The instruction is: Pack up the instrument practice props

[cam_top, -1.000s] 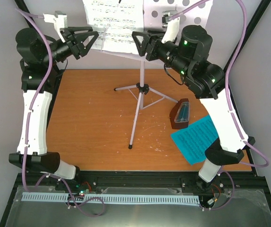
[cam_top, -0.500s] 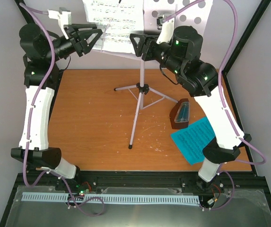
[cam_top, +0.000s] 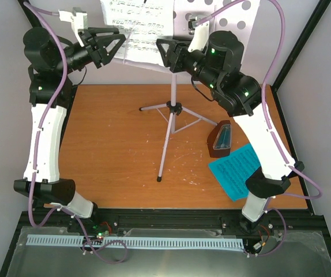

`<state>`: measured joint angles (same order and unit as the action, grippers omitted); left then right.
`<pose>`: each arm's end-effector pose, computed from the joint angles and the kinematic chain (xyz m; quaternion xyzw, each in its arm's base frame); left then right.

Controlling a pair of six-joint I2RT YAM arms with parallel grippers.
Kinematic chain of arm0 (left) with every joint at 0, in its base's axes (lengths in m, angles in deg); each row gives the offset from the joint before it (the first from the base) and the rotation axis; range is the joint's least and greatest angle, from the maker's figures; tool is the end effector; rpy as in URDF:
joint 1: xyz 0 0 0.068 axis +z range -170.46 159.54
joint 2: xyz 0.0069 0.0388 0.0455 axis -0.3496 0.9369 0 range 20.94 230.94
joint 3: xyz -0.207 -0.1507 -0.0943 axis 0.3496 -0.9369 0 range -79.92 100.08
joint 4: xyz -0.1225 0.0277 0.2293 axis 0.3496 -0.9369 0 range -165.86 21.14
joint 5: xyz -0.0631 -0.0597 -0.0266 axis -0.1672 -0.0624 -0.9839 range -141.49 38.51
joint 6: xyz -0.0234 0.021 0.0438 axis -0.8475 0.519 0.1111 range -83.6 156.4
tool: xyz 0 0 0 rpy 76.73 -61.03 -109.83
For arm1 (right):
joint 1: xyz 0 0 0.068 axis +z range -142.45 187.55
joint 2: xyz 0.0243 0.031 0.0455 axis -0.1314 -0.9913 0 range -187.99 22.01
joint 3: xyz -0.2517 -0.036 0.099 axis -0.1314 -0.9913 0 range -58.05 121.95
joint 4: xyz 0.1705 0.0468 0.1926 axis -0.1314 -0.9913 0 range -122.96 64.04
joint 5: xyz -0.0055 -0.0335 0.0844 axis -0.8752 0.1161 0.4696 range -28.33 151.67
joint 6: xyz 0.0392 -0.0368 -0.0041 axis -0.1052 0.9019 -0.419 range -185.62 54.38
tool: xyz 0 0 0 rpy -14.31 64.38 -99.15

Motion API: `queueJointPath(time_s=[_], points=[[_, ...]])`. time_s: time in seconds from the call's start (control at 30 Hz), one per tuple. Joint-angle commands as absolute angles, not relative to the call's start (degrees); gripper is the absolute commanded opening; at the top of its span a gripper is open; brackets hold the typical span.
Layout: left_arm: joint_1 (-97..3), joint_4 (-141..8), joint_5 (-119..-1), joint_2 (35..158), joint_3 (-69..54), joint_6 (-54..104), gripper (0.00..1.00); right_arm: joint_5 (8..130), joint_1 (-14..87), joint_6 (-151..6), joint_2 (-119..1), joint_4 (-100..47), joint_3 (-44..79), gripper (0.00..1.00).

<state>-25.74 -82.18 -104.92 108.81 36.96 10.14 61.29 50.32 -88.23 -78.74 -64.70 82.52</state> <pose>0.2832 -0.0549 0.5743 0.2540 0.5958 -0.4547 0.6114 0.2415 0.2231 0.5779 -0.1202 0.6901 0.3834 0.6019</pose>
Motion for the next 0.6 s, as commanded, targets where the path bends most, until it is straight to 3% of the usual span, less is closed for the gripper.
queueJointPath(time_s=[0.0,0.57], points=[[-26.26,-81.54,-104.97,109.23,39.35,11.71,0.53,62.48,50.11,-88.77,-79.74,-61.26,82.66,0.51],[-28.56,-83.14,-104.27,113.01,42.95,13.37,0.48,62.82,50.16,-87.75,-82.34,-54.92,82.75,0.25]])
